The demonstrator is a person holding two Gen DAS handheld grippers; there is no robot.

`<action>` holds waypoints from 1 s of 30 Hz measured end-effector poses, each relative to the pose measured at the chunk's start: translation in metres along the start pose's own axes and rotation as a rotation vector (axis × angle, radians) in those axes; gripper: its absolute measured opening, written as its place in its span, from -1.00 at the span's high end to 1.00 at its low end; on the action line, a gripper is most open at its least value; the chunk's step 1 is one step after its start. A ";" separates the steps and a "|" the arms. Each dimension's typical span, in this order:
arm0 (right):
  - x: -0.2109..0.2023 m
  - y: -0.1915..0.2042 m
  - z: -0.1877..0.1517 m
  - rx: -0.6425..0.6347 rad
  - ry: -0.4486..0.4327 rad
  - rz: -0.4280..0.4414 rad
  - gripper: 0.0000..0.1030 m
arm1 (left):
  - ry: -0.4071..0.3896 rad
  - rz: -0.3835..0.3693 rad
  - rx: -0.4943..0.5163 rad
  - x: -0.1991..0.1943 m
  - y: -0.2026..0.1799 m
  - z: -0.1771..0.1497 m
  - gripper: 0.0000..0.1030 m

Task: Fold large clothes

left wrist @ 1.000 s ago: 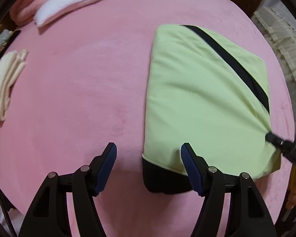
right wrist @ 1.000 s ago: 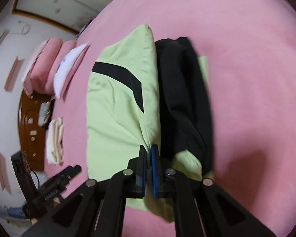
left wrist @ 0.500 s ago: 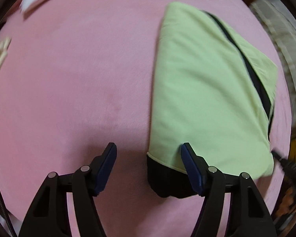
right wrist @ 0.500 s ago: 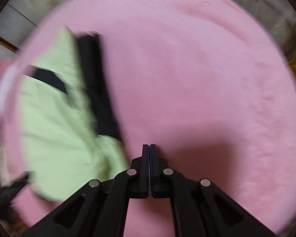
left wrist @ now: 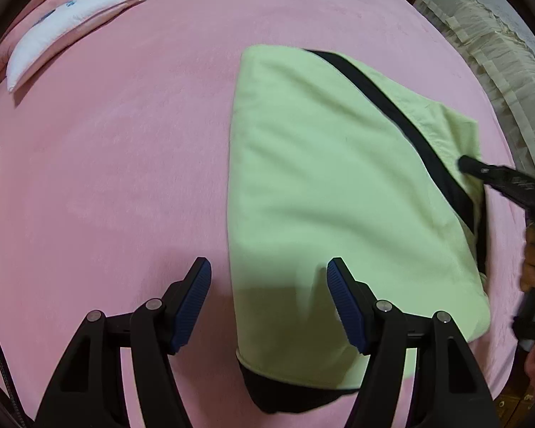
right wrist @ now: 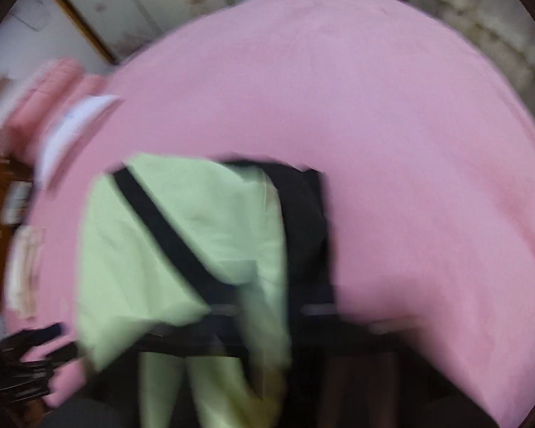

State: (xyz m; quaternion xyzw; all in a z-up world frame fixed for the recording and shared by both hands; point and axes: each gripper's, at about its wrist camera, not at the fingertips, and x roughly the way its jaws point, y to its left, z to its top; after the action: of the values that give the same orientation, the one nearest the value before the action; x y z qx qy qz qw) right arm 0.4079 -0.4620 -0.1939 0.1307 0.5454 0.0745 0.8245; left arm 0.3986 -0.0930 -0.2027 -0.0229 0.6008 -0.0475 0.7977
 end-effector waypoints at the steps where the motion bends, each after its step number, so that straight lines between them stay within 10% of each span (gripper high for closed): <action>1: -0.006 0.003 0.005 -0.005 0.000 0.022 0.94 | -0.014 0.008 0.013 -0.002 -0.001 0.005 -0.28; 4: -0.033 0.014 0.007 -0.121 -0.103 0.013 0.94 | -0.047 0.049 0.055 -0.003 -0.008 0.018 -0.27; 9: 0.011 -0.021 -0.006 -0.016 0.006 -0.157 0.78 | -0.005 0.115 0.072 0.013 -0.012 0.026 -0.24; 16: -0.033 0.014 -0.008 -0.121 -0.297 -0.090 0.16 | -0.100 0.075 0.158 0.007 -0.027 0.058 -0.23; 21: 0.019 0.026 0.013 -0.224 -0.100 -0.196 0.03 | -0.104 0.096 0.128 0.050 -0.031 0.110 0.13; 23: 0.031 0.012 0.014 -0.225 -0.033 -0.194 0.17 | -0.090 0.147 0.137 0.066 -0.031 0.114 0.18; 25: 0.035 0.005 0.009 -0.272 -0.030 -0.286 1.00 | -0.087 0.179 0.185 0.069 -0.038 0.112 0.20; 30: 0.036 -0.028 0.018 -0.162 0.007 -0.416 1.00 | -0.066 0.146 0.050 0.071 -0.009 0.106 0.30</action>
State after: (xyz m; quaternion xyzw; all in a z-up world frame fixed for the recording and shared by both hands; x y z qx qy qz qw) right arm 0.4384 -0.4814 -0.2266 -0.0515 0.5559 -0.0530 0.8280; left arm 0.5189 -0.1119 -0.2402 0.0395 0.5727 -0.0033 0.8188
